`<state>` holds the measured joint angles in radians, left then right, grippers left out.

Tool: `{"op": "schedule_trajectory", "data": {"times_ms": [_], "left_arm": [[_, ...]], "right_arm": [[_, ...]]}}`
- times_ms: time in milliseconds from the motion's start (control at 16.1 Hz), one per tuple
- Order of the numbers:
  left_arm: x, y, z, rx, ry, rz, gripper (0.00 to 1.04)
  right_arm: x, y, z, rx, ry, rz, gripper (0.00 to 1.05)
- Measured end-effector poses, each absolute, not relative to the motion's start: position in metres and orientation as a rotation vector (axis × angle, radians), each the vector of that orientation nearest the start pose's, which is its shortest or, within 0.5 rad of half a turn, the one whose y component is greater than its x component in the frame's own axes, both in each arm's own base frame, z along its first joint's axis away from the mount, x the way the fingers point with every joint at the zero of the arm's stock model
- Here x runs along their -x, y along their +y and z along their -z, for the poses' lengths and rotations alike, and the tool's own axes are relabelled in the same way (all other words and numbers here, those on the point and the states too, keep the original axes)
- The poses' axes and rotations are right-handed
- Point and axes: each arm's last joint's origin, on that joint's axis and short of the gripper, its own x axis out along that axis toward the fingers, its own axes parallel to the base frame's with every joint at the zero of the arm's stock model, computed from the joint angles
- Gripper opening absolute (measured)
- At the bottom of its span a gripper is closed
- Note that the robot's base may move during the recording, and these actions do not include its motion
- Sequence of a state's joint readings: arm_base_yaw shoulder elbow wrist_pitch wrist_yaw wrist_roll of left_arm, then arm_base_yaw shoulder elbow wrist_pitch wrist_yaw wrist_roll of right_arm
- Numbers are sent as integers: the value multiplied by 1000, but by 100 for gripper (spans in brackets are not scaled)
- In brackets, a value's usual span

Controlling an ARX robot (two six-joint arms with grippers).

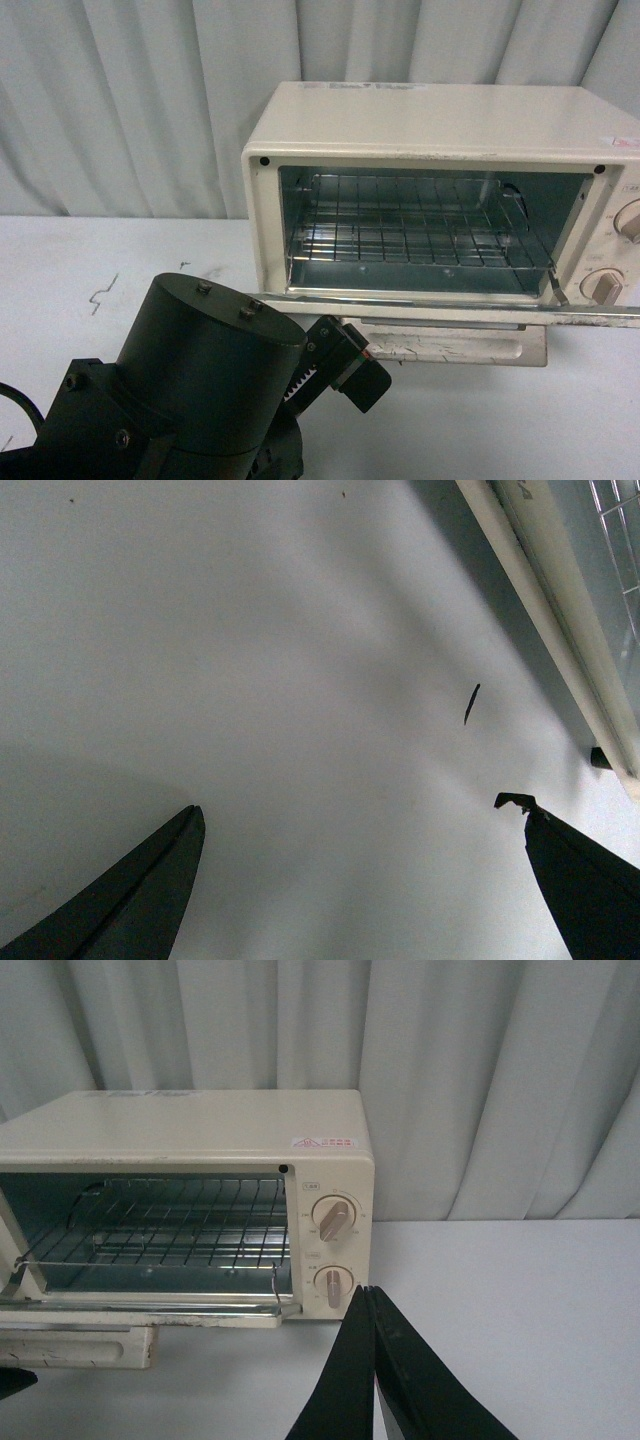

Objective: Open oven

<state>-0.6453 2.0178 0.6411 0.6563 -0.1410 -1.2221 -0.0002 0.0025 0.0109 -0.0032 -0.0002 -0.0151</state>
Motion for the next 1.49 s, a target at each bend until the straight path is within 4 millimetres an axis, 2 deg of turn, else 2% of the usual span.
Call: {"op": "schedule_trajectory", "data": {"times_ms": [124,310,372,434,496,558,620,744,868,930,1178,1240,1488], "left_arm": [[-252,-185,-49,872,853,9,98],[-252,-185,-49,872,853,9,98],[-252,-185,-49,872,853,9,98],[-252,-185,-49,872,853,9,98],[-252,-185,-49,873,851,-7,98],[-247,-187,-51,929,753,-163,98],[-240,-182,-50,999,707,-221,98],[-233,-168,-55,1084,671,-219,98],[-227,-155,-67,1140,646,-125,98],[-224,-142,-72,1133,655,-72,98],[-200,-98,-74,1002,770,38,98],[-197,-84,-82,965,750,59,98],[-195,-56,-114,820,613,87,98]], "right_arm": [[-97,0,-167,15,-5,0,2],[-97,0,-167,15,-4,0,28],[-97,0,-167,15,-5,0,31],[-97,0,-167,15,-4,0,42],[-97,0,-167,15,-5,0,75],[-97,0,-167,15,-4,0,91],[-97,0,-167,15,-4,0,100],[-97,0,-167,15,-4,0,97],[-97,0,-167,15,-5,0,98],[-97,0,-167,15,-5,0,98],[-97,0,-167,15,-5,0,98],[-97,0,-167,15,-5,0,98],[-97,0,-167,15,-5,0,98]]}}
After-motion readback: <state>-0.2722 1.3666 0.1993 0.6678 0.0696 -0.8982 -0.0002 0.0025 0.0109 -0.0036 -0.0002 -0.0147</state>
